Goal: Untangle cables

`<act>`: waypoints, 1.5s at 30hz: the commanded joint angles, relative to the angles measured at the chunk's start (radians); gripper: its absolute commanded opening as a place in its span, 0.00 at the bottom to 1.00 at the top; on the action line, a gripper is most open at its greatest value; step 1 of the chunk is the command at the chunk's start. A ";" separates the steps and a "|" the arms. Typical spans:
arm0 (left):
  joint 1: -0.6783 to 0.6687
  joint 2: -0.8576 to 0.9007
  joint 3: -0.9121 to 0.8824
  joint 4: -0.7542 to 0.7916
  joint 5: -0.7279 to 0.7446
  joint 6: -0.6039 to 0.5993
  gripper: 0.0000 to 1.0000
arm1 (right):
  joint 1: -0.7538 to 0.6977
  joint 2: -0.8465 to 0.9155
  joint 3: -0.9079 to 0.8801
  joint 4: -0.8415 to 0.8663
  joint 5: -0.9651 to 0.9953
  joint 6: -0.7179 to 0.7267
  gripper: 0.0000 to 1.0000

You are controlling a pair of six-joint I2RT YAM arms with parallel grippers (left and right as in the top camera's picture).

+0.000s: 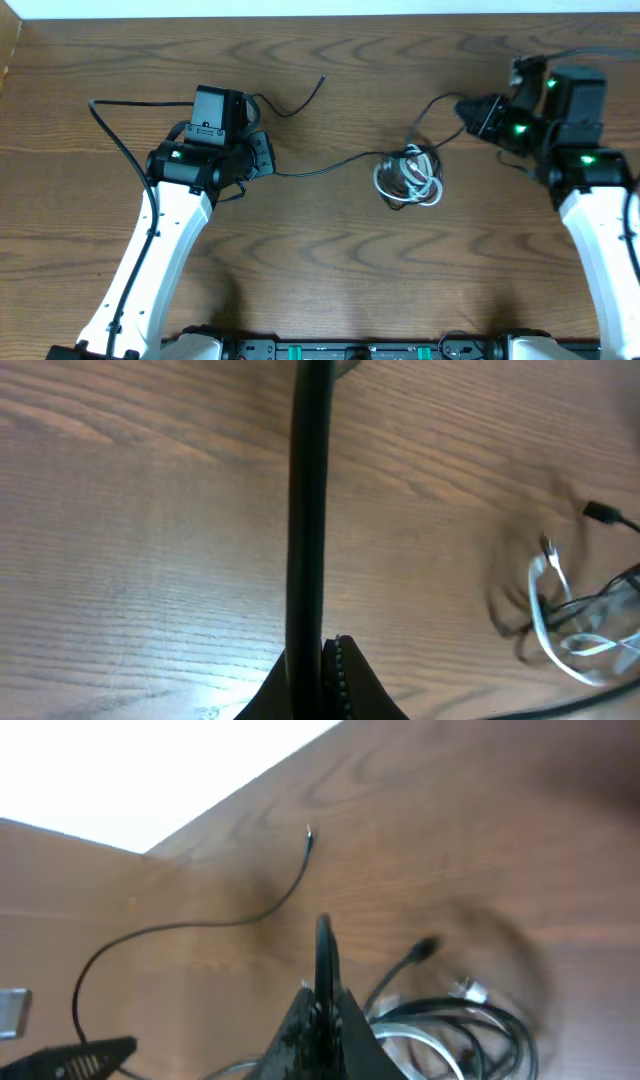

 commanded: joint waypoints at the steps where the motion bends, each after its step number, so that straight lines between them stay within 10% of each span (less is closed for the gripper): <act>1: 0.000 -0.014 -0.002 -0.003 -0.076 0.021 0.07 | -0.011 -0.037 0.126 -0.060 0.078 -0.132 0.01; 18: 0.105 -0.015 -0.001 0.046 -0.164 0.027 0.08 | -0.026 0.103 0.207 -0.449 0.364 -0.214 0.01; 32: 0.203 -0.015 -0.001 0.060 -0.163 0.028 0.07 | -0.180 0.389 0.207 -0.546 0.348 -0.259 0.01; 38: 0.202 -0.014 -0.001 0.046 -0.085 0.028 0.07 | -0.191 0.446 0.207 -0.569 0.090 -0.515 0.01; 45: 0.179 -0.014 -0.002 0.048 0.068 0.027 0.07 | -0.114 0.431 0.213 -0.562 -0.005 -0.660 0.43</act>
